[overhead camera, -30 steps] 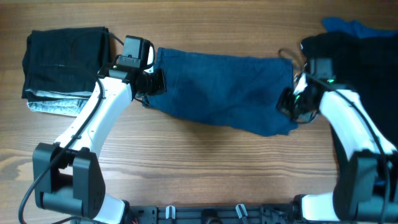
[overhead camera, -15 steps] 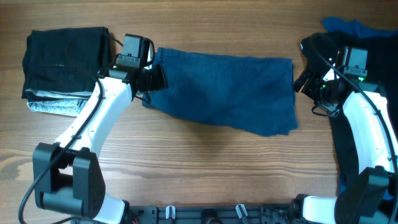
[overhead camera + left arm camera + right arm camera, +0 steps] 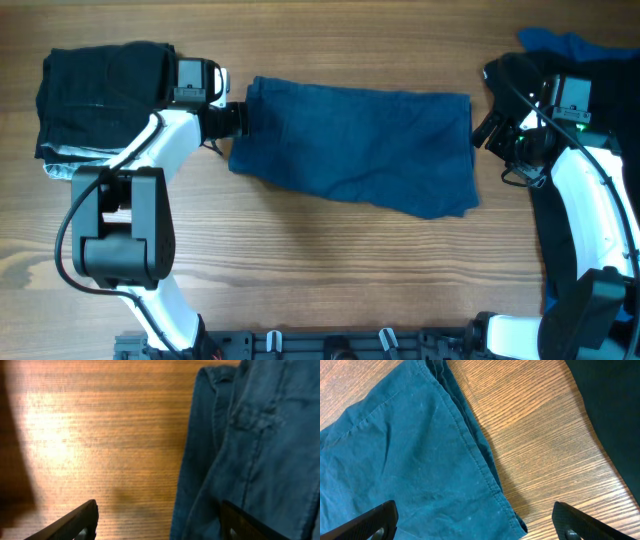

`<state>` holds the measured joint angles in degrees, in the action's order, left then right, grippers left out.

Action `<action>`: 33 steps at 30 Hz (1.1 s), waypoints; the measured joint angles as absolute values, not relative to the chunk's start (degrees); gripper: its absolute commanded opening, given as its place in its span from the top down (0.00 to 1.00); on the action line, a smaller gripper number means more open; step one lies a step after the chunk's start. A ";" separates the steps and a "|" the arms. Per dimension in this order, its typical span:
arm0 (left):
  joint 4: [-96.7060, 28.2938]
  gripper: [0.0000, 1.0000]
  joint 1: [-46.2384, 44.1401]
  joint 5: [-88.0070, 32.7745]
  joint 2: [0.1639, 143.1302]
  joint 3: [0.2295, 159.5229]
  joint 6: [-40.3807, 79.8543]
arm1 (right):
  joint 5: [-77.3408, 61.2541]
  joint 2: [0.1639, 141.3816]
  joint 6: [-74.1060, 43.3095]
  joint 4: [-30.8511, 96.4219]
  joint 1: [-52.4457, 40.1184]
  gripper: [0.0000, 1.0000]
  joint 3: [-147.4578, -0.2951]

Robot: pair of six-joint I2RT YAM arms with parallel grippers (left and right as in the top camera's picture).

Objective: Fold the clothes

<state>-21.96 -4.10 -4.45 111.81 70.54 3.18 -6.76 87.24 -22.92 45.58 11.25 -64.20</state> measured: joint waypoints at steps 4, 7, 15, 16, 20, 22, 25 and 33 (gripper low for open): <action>-20.49 0.22 -4.19 -8.25 113.01 70.54 1.58 | -6.76 87.24 -22.92 45.58 11.25 0.01 -64.20; -20.56 0.22 -4.19 -9.58 113.43 70.54 1.54 | -6.76 87.24 -22.92 45.58 11.25 0.01 -64.20; -20.69 0.22 -8.36 -9.28 114.74 70.78 1.08 | -6.74 87.24 -22.92 45.60 11.25 0.01 -64.20; -20.73 0.25 -8.43 -9.06 114.93 70.98 1.08 | -6.74 87.24 -22.92 45.60 11.25 0.00 -64.20; -21.61 0.59 -8.43 -8.12 115.37 71.59 0.45 | -6.74 87.24 -22.92 45.60 11.25 0.01 -64.20; -21.71 0.79 -8.43 -7.99 115.59 71.66 0.34 | -6.74 87.24 -22.92 45.60 11.25 0.00 -64.20; -21.76 0.96 -8.43 -8.64 115.83 71.68 0.49 | -6.74 87.24 -22.92 45.58 11.25 0.00 -64.20; -23.09 0.95 -8.43 -8.88 115.26 71.77 2.26 | -6.72 87.24 -22.92 45.58 11.25 0.01 -64.20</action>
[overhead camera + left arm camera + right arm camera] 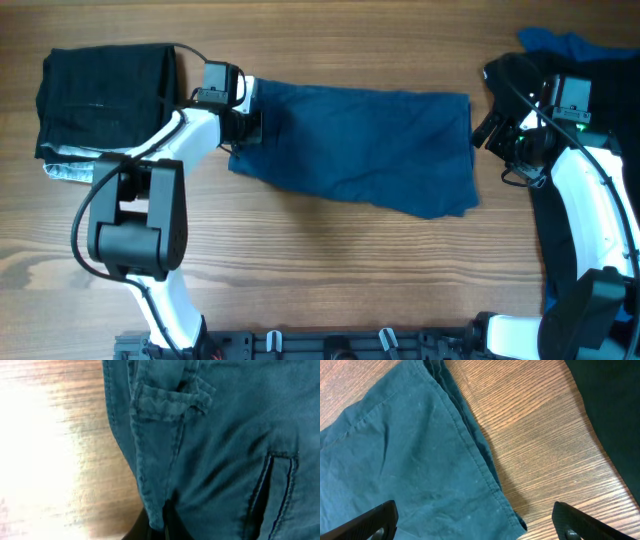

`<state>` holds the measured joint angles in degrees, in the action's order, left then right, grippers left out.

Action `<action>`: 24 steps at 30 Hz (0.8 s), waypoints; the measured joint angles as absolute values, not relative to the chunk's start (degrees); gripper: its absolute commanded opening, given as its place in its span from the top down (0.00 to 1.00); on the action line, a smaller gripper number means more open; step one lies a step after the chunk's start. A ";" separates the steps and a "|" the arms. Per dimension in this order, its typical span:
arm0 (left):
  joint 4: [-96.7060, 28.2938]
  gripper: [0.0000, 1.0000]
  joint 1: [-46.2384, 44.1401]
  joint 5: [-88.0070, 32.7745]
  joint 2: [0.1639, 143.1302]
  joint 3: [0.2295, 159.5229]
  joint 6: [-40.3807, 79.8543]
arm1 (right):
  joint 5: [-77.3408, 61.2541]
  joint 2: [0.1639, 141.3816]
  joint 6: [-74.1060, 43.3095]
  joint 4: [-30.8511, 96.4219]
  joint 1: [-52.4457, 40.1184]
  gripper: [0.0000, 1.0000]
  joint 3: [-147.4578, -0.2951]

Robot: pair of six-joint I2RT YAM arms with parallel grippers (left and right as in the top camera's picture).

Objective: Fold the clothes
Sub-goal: 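Fold the right end leftward toward the left gripper with the right gripper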

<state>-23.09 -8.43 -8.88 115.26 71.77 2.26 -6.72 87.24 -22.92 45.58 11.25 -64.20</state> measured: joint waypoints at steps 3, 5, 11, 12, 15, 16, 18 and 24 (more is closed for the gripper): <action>-24.86 0.93 -8.43 -8.86 112.99 71.57 5.72 | -6.76 87.24 -23.24 45.58 11.25 0.00 -64.20; -25.41 0.92 -8.43 -8.88 111.42 71.57 6.81 | -8.67 87.24 -24.14 47.59 11.25 0.04 -64.23; -27.31 0.95 -8.54 -9.04 103.77 71.53 9.56 | -18.33 87.24 -25.30 44.82 9.65 0.96 -64.18; -27.55 0.96 -8.54 -9.34 103.28 71.53 10.04 | -20.51 87.24 -25.52 42.98 7.66 0.96 -64.16; -29.80 0.95 -8.54 -10.35 102.85 72.47 11.84 | -23.81 87.77 -27.05 37.43 -0.58 0.96 -64.12; -31.33 0.95 -8.54 -10.68 102.85 73.60 12.32 | -24.29 88.64 -28.40 36.42 -3.57 0.96 -64.12; -33.39 0.94 -8.82 -11.38 102.78 77.14 12.86 | -24.95 92.18 -31.94 33.67 -8.78 0.96 -64.12; -35.29 0.91 -10.66 -11.88 102.61 81.91 13.19 | -27.66 107.81 -39.55 21.76 -22.35 0.96 -64.12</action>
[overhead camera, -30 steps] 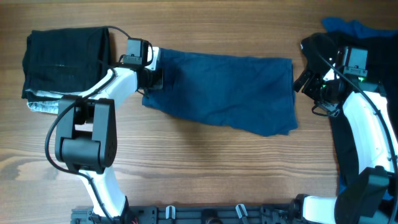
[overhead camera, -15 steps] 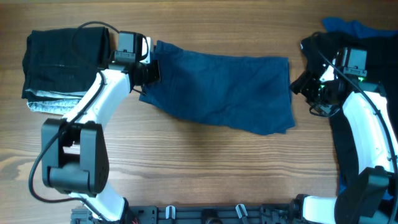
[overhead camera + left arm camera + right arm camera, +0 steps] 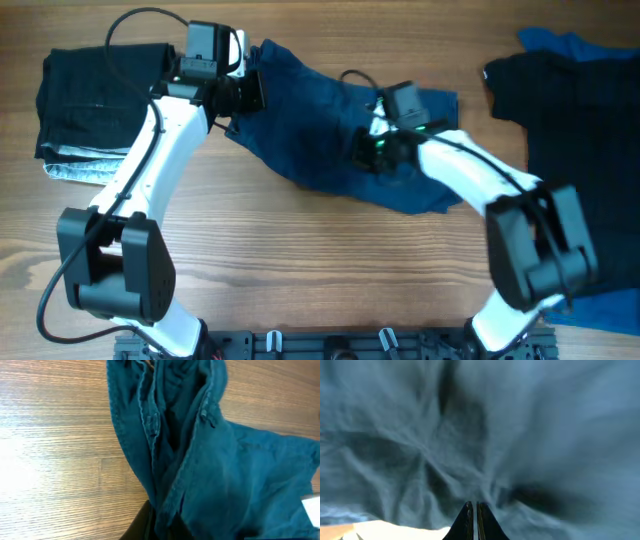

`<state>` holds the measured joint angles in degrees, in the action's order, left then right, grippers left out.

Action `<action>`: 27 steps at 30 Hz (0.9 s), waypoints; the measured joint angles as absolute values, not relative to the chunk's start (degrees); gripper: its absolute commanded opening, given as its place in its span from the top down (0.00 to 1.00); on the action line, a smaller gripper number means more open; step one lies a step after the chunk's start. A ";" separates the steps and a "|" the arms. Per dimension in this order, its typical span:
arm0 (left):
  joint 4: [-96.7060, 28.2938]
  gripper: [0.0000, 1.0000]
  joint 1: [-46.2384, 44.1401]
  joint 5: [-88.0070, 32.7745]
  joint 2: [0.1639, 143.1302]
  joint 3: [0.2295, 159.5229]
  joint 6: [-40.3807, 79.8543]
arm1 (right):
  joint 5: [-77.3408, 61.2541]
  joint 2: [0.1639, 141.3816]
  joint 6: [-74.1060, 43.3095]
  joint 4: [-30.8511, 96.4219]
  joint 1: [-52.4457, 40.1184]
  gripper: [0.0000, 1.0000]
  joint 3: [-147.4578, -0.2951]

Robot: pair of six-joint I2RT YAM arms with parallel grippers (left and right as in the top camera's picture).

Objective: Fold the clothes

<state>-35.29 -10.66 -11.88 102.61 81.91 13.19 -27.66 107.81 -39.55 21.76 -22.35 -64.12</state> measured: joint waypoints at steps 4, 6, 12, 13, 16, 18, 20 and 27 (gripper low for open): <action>-37.17 0.92 -11.27 -11.88 102.61 83.31 14.66 | -31.27 115.13 -47.70 18.37 -25.96 0.96 -64.88; -38.87 0.91 -11.31 -11.90 102.61 86.65 15.84 | -34.15 116.38 -50.24 17.37 -26.33 0.96 -65.58; -41.39 0.84 -11.51 -11.42 102.28 90.35 16.67 | -35.68 110.83 -46.59 19.09 -26.70 0.95 -66.28; -41.87 0.74 -11.53 -9.96 102.28 90.35 16.60 | -34.76 107.63 -45.89 19.66 -26.70 0.94 -66.54; -42.48 0.40 -11.53 -0.56 102.28 90.35 14.68 | -32.84 102.76 -43.20 19.73 -26.70 0.92 -67.83; -40.23 0.26 -11.20 2.13 102.56 90.35 11.92 | -31.40 102.67 -42.06 20.75 -26.70 0.91 -67.88; -37.32 0.11 -10.33 3.16 104.33 90.52 9.85 | -30.37 102.67 -40.51 22.44 -26.70 0.91 -67.88; -40.56 0.15 -5.76 3.62 117.54 90.74 6.24 | -23.46 102.67 -31.20 41.28 -26.70 0.96 -68.01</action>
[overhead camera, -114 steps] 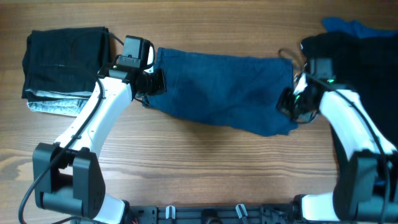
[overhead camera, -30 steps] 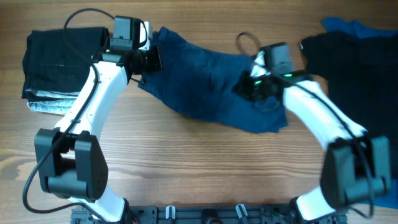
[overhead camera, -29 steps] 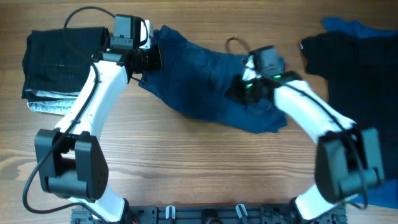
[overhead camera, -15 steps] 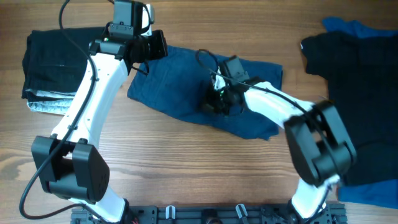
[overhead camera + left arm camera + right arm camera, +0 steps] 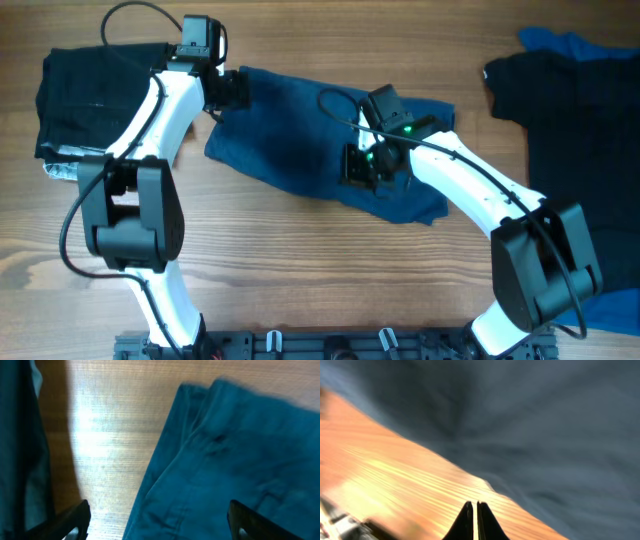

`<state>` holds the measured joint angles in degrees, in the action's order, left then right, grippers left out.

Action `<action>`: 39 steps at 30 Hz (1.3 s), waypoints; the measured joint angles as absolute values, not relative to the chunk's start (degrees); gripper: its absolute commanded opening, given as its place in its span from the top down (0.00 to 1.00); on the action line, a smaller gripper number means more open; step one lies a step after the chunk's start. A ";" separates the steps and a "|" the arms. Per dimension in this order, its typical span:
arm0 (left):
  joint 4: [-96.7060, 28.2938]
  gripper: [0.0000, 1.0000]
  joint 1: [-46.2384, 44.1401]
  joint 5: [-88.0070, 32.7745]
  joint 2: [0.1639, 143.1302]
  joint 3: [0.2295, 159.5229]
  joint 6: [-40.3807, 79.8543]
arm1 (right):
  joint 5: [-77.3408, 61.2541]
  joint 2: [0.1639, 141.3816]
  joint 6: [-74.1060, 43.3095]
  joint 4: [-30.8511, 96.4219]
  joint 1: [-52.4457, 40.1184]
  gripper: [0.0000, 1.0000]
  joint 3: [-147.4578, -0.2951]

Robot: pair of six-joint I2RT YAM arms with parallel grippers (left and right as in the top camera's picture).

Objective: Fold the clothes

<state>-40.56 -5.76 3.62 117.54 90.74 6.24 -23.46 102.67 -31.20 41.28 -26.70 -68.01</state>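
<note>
A dark blue garment (image 5: 290,130) lies slantwise across the middle of the table, rumpled at its right end. My left gripper (image 5: 232,90) hovers at its upper left corner, open, with the cloth (image 5: 240,460) and bare wood between the fingers (image 5: 75,517). My right gripper (image 5: 355,165) is over the middle of the garment near its front edge. It is shut, and in the blurred right wrist view its tips (image 5: 474,510) show against the wood just beside the cloth (image 5: 545,420).
A folded black stack (image 5: 100,85) with grey cloth (image 5: 60,170) under it sits at the far left, close to my left gripper. A black garment (image 5: 580,120) covers the right side, with blue cloth (image 5: 560,42) behind it.
My left gripper has let go of the garment's left end and stands open over it. That end lies flat again, further left. My right gripper stays shut at the garment's middle, slightly nearer the front edge.
Both grippers were open, left at the flat garment's left end, right beside its right end. Then the left was shut on the waistband edge. Then it held that end raised toward the back, with the right shut on the middle. Now the left is open, the cloth down.
</note>
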 measured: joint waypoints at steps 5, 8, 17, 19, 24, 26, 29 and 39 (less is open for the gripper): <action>-47.66 0.19 -5.63 1.58 121.95 90.61 6.52 | -12.32 102.67 -29.36 49.82 -26.70 0.96 -67.96; -48.12 0.31 -5.72 0.99 121.95 89.32 8.95 | -10.92 102.63 -29.19 52.53 -26.70 0.96 -67.96; -51.70 0.15 -8.62 -1.50 119.87 82.85 18.46 | -9.96 84.60 -26.63 55.13 -20.58 0.94 -67.94; -55.13 0.07 -11.64 -3.27 119.77 82.67 20.12 | -9.96 82.89 -26.46 55.27 -18.94 0.94 -67.94; -57.98 0.00 -17.91 -3.07 119.72 82.50 21.78 | -9.96 82.59 -25.19 56.64 -18.28 0.95 -67.94; -60.69 0.00 -17.96 -2.20 119.83 83.50 21.78 | -9.96 82.59 -25.17 56.62 -18.28 0.94 -67.94; -63.22 0.00 -17.96 -0.43 119.70 87.20 21.76 | -9.96 82.59 -25.17 56.60 -18.28 0.94 -67.94; -54.78 0.00 -17.37 1.48 116.25 91.02 17.74 | -9.96 82.59 -25.17 57.52 -18.26 0.93 -67.94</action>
